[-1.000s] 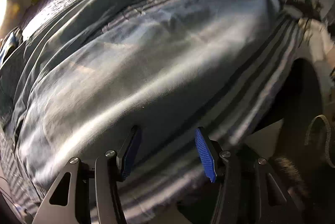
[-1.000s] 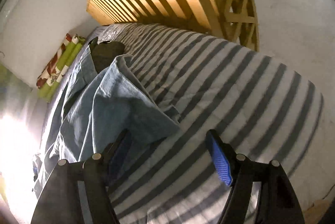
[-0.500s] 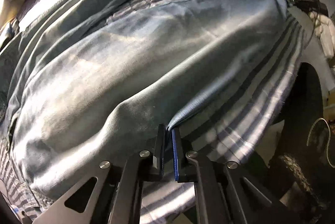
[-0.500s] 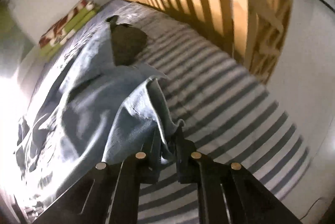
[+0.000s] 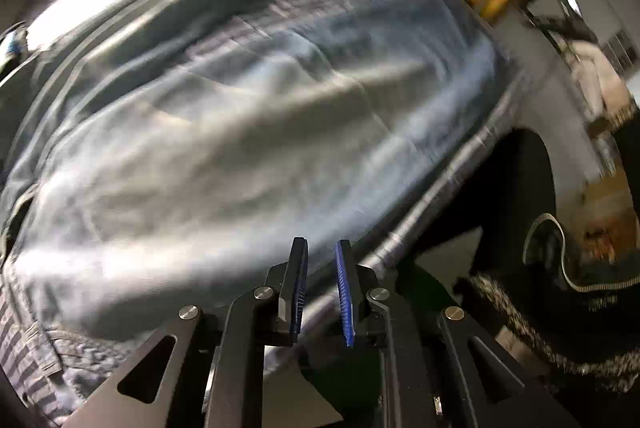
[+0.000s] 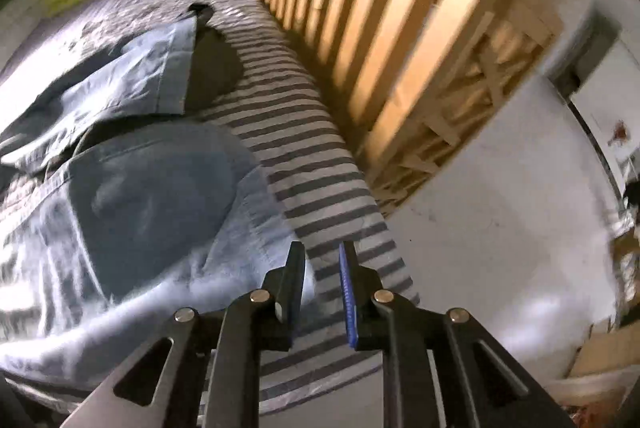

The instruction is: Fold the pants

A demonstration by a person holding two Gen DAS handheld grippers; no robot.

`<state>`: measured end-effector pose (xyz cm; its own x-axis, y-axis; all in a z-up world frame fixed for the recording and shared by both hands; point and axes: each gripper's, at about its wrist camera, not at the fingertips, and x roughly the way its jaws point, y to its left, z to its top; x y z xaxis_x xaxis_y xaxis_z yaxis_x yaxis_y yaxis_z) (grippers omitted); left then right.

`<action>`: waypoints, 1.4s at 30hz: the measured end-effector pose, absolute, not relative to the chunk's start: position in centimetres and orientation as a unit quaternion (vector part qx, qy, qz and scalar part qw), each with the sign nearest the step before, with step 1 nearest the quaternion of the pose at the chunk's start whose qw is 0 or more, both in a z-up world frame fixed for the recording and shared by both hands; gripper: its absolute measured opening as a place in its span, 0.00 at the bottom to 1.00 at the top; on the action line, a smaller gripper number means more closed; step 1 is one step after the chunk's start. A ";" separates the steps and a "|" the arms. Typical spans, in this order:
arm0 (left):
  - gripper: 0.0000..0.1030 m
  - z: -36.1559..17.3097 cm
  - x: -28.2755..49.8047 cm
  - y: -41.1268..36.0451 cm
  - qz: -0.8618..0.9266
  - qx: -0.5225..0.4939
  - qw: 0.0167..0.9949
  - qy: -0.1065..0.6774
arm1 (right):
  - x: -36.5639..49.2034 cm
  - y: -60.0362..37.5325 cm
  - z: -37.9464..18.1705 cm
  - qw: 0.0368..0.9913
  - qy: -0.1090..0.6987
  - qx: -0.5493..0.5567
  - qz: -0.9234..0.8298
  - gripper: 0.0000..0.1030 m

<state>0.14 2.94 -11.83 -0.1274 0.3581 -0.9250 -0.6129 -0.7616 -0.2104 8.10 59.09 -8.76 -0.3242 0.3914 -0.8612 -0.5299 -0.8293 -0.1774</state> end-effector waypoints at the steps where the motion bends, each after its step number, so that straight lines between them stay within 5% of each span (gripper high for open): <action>1: 0.15 -11.1 -0.4 2.3 0.755 -0.565 0.315 0.103 | 8.7 59.4 -8.4 0.287 0.083 -0.499 0.814 0.15; 9: 0.15 -4.9 -6.0 -3.9 0.832 -0.498 0.246 -0.019 | 10.2 60.0 -6.9 0.250 0.154 -0.425 0.856 0.19; 15: 0.15 -0.3 -9.3 -7.6 0.886 -0.426 0.172 -0.061 | 6.7 56.0 -7.0 0.201 0.103 -0.395 0.891 0.20; 23: 0.34 2.6 -12.3 -12.9 0.913 -0.375 0.108 -0.121 | -0.4 49.6 -5.4 0.098 0.085 -0.419 0.899 0.26; 35: 0.35 4.8 -10.1 -28.5 0.917 -0.258 -0.035 -0.303 | -7.0 40.0 -0.6 -0.003 0.037 -0.374 0.927 0.26; 42: 0.35 3.3 -13.9 -32.3 0.920 -0.316 -0.097 -0.212 | -10.4 35.3 1.1 -0.031 -0.045 -0.371 0.927 0.26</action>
